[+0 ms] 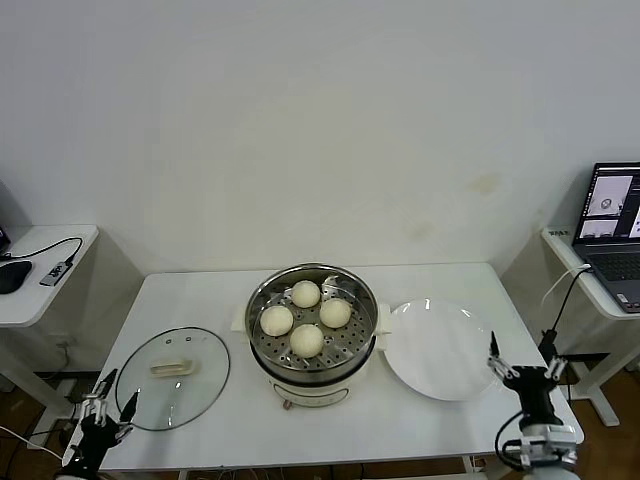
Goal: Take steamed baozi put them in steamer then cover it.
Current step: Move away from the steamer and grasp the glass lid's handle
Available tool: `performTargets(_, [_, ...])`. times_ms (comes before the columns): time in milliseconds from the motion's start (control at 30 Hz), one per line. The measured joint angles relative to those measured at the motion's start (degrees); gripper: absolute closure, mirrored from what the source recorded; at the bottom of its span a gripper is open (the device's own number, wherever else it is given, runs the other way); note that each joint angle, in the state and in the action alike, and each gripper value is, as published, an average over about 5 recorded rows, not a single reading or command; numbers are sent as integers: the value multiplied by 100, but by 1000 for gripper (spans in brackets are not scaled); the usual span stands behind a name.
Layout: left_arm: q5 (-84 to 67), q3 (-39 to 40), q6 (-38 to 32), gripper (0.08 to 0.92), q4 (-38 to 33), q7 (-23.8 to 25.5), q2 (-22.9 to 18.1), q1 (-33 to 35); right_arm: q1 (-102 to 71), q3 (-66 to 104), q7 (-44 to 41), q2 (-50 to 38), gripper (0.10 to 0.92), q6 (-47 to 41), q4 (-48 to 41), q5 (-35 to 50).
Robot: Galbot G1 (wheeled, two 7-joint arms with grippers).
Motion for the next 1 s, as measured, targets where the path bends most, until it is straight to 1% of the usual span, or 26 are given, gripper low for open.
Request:
performTargets(500, [595, 642, -65, 177, 891, 218, 202, -1082, -350, 117, 284, 269, 203, 109, -90, -115])
performTargets(1000, [749, 910, -73, 177, 1484, 257, 254, -1833, -454, 41, 355, 389, 203, 154, -157, -272])
